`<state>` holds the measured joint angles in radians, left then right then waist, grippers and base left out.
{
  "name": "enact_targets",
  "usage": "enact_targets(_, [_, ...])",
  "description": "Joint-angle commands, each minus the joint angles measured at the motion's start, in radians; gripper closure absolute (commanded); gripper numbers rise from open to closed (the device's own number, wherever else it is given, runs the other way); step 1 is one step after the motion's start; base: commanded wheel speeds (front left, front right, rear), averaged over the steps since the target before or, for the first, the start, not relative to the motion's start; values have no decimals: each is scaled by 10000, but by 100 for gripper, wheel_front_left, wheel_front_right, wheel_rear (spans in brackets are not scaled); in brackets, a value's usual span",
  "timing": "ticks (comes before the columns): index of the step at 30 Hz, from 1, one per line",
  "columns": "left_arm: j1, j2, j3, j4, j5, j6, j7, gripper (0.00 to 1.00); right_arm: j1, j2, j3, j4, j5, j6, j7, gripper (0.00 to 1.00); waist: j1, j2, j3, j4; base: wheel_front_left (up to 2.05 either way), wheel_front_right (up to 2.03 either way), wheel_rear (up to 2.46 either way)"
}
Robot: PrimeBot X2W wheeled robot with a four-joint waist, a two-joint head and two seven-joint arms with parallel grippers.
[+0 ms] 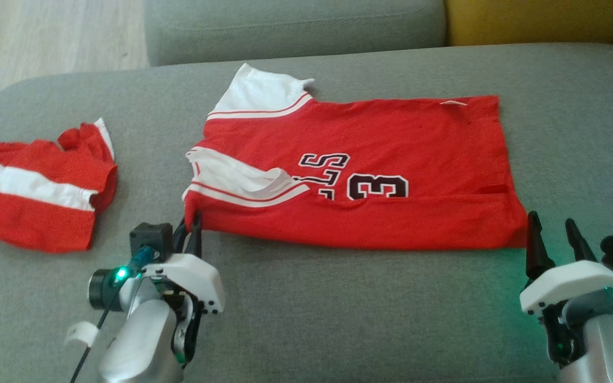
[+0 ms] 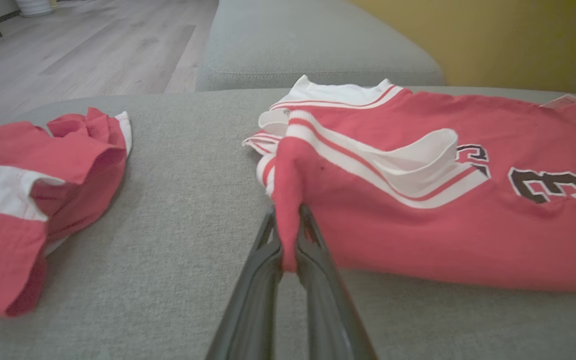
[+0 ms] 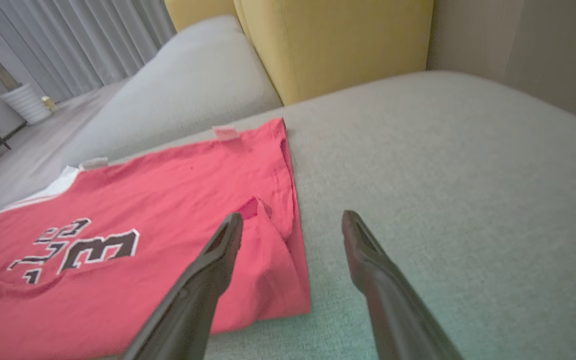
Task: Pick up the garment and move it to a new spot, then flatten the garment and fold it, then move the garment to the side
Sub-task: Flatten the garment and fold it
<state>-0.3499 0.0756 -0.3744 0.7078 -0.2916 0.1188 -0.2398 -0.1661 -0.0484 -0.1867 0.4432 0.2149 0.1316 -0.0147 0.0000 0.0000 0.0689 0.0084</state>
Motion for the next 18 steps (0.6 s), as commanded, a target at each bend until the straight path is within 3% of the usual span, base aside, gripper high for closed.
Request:
enact_targets(1, [-224, 94, 274, -437, 91, 16, -139, 100, -562, -42, 163, -101, -4, -9, 83, 0, 0, 0, 126, 160, 0, 0, 0])
enact_targets(10, [-21, 82, -104, -1429, 265, -15, -130, 100, -1799, -21, -578, 1883, -777, -9, 590, 0, 0, 0, 566, 565, 0, 0, 0])
enact_targets(18, [-71, 164, -150, -1753, 224, 47, -89, 100, -2604, -20, -932, 3238, -753, -9, 950, 0, 0, 0, 841, 662, 0, 0, 0])
